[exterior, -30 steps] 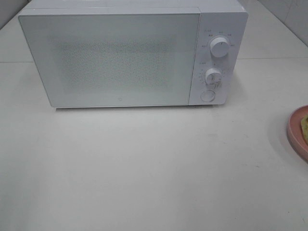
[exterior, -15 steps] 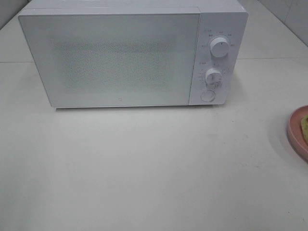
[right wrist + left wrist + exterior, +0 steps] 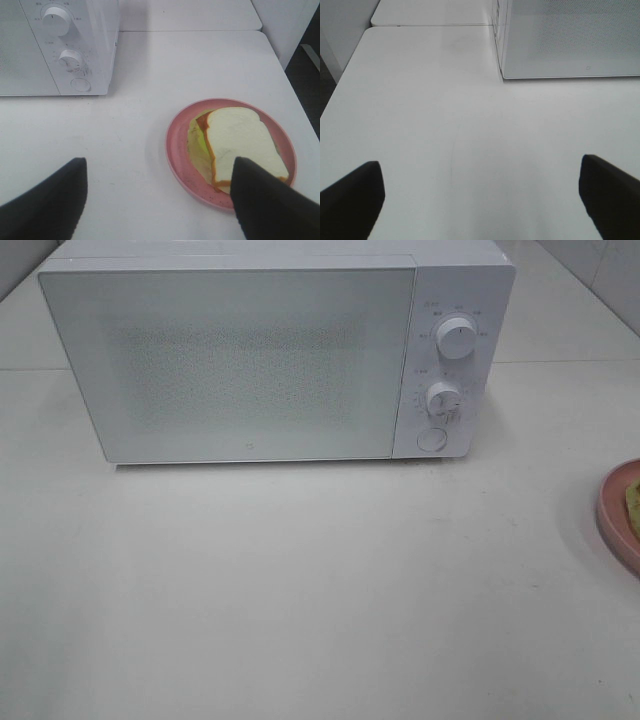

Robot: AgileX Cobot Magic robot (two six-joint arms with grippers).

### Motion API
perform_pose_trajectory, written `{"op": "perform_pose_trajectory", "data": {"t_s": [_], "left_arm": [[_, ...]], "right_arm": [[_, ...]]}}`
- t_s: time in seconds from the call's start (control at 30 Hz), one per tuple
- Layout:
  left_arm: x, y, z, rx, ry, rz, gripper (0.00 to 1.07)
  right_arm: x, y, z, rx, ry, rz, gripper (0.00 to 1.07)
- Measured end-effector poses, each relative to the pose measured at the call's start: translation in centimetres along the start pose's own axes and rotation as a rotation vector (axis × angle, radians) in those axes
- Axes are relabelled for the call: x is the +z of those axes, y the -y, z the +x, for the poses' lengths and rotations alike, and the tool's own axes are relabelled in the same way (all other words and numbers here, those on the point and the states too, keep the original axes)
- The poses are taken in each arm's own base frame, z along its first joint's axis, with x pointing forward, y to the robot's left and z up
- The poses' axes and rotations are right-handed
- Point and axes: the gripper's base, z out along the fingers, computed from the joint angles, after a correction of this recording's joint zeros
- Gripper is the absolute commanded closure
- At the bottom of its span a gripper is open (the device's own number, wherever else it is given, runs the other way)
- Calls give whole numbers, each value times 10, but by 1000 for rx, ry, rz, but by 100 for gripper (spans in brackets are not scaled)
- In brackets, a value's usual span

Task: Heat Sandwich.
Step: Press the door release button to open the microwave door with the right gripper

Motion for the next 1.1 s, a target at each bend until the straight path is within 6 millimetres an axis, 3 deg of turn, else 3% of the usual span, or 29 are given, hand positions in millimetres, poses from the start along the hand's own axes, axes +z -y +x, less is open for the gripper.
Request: {"op": "perform_pose_trajectory", "data": {"t_s": [0.37, 1.1], "left_arm": [[0, 0, 0, 0, 0, 0, 5], [0, 0, 0, 0, 0, 0, 5]], "right_arm": [[26, -7, -17, -20, -1, -19, 31], [104, -29, -47, -58, 26, -88, 31]]}}
